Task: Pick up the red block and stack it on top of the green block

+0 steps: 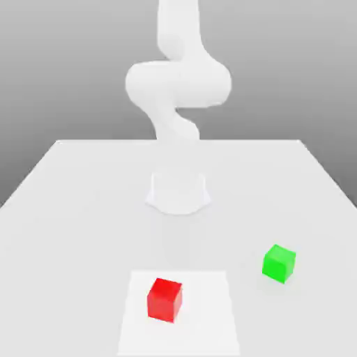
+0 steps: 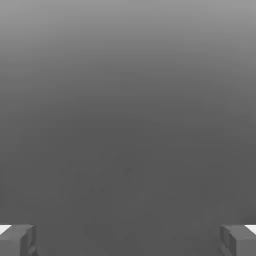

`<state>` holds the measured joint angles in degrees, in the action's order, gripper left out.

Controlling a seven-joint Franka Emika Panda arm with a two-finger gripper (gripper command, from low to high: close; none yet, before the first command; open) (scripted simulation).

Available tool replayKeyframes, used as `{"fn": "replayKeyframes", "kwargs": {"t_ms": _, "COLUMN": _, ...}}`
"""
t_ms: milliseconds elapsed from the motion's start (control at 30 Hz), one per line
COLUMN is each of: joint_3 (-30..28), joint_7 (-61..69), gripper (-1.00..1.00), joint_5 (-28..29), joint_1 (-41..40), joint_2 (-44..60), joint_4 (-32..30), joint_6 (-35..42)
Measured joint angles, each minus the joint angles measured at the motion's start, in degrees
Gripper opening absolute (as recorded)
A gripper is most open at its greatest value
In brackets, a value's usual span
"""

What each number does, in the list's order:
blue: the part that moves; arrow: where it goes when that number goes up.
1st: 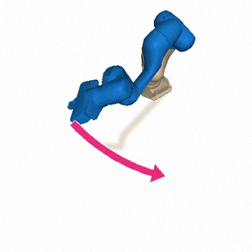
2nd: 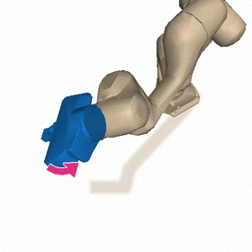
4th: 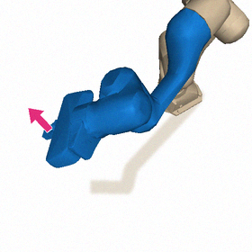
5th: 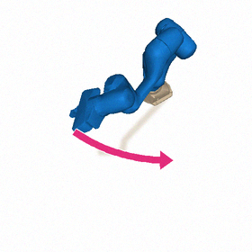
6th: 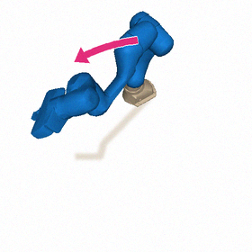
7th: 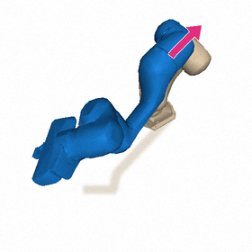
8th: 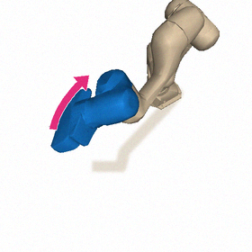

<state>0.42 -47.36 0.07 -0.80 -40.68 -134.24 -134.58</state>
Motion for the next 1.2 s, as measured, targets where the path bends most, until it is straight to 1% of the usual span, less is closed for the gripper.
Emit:
{"fn": "replayKeyframes", "kwargs": {"t_ms": 367, "joint_3": 1.2, "joint_7": -7.1, "gripper": 0.00, "joint_5": 0.7, "joint_1": -2.9, "joint_2": 23.3, "joint_4": -11.0, "joint_6": -12.6}}
{"fn": "replayKeyframes", "kwargs": {"t_ms": 667, "joint_3": 1.0, "joint_7": -12.2, "gripper": 0.00, "joint_5": 0.3, "joint_1": -4.1, "joint_2": 42.0, "joint_4": -19.9, "joint_6": -22.7}}
{"fn": "replayKeyframes", "kwargs": {"t_ms": 867, "joint_3": 0.4, "joint_7": -13.1, "gripper": 0.00, "joint_5": 0.8, "joint_1": -3.7, "joint_2": 54.4, "joint_4": -19.3, "joint_6": -32.7}}
{"fn": "replayKeyframes", "kwargs": {"t_ms": 900, "joint_3": 0.3, "joint_7": -13.2, "gripper": -1.00, "joint_5": 0.9, "joint_1": -3.6, "joint_2": 56.1, "joint_4": -19.1, "joint_6": -34.1}}
{"fn": "replayKeyframes", "kwargs": {"t_ms": 1100, "joint_3": 0.3, "joint_7": -13.4, "gripper": -1.00, "joint_5": 1.1, "joint_1": -3.6, "joint_2": 56.9, "joint_4": -19.0, "joint_6": -34.9}}
{"fn": "replayKeyframes", "kwargs": {"t_ms": 1200, "joint_3": 0.6, "joint_7": -13.2, "gripper": -1.00, "joint_5": 0.8, "joint_1": -3.8, "joint_2": 53.2, "joint_4": -19.5, "joint_6": -31.7}}
